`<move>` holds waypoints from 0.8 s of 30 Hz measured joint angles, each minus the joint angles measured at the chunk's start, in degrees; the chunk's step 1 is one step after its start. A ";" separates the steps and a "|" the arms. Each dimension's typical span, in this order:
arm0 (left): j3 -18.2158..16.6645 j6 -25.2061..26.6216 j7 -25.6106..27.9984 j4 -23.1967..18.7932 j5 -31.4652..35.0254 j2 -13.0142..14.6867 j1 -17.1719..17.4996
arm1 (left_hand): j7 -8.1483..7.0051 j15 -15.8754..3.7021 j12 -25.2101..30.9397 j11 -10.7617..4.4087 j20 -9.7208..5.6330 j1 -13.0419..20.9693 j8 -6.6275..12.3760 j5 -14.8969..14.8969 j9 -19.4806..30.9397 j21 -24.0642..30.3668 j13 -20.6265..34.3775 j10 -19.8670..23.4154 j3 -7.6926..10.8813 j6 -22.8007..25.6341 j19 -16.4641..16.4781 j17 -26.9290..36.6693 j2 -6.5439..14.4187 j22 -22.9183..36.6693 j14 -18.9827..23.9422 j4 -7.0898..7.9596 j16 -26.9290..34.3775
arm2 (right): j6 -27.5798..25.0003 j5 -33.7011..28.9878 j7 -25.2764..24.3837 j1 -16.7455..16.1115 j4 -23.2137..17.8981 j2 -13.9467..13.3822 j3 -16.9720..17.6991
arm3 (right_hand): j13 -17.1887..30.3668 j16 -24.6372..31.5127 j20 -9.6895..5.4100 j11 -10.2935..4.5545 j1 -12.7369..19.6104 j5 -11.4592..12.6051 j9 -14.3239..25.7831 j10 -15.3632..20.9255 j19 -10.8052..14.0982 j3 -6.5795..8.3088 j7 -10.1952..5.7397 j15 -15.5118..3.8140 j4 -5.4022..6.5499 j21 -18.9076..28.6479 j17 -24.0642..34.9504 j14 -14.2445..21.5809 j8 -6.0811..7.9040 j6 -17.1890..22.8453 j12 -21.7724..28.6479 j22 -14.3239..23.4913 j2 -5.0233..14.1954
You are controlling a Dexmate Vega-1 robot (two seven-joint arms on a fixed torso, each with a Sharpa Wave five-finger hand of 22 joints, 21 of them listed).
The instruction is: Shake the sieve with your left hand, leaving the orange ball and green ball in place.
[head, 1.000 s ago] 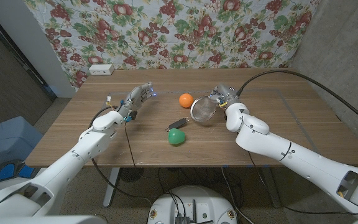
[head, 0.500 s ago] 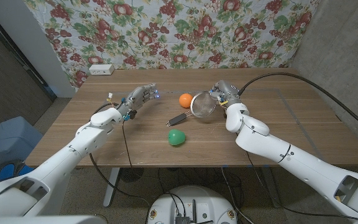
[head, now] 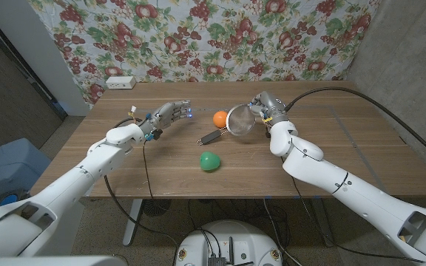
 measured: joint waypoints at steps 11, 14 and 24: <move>0.87 0.41 -2.07 0.44 1.24 0.79 -1.50 | 0.31 -0.14 0.00 0.11 0.00 1.41 0.44 0.00 0.00 -0.49 -0.01 0.51 0.00 0.30 0.00 -0.01 -0.96 0.00 0.14 0.00 -0.39 | 3.62 1.59 0.00 -1.15 -0.60 -0.54 2.12 | 0.00 -0.48 -0.18 0.00 0.00 0.00 0.24 0.00 -0.62 0.00 0.00 0.00 0.00 0.66 0.79 0.00 0.23 0.00 0.00 -0.27 0.00; 0.94 0.40 -2.79 0.59 1.25 0.86 -1.68 | 0.30 -0.56 0.00 -0.32 0.00 2.76 0.44 0.00 0.25 -0.72 -0.01 0.93 0.00 1.14 0.00 -0.01 -1.41 -0.01 1.38 0.00 -0.39 | 4.33 1.77 0.00 -1.38 -0.80 -0.64 2.53 | 0.00 -0.48 -0.19 0.00 0.00 0.00 0.25 0.00 -0.62 0.00 0.00 0.00 0.00 0.66 1.06 0.00 0.22 0.00 0.00 -0.27 0.00; 1.22 -0.04 -6.10 1.28 0.81 1.33 -2.39 | -0.71 -2.46 0.56 -1.78 0.11 6.62 1.46 0.00 0.28 -1.54 -0.01 5.11 -0.10 5.01 1.95 0.28 -3.16 -0.01 5.13 0.11 0.00 | 6.35 2.01 -0.10 -1.86 -1.21 -0.64 3.48 | 0.29 -0.87 0.13 0.00 0.01 -0.01 0.24 0.00 -0.94 0.00 0.00 -0.21 0.00 1.55 1.59 0.21 0.21 0.00 -0.02 -0.26 -0.01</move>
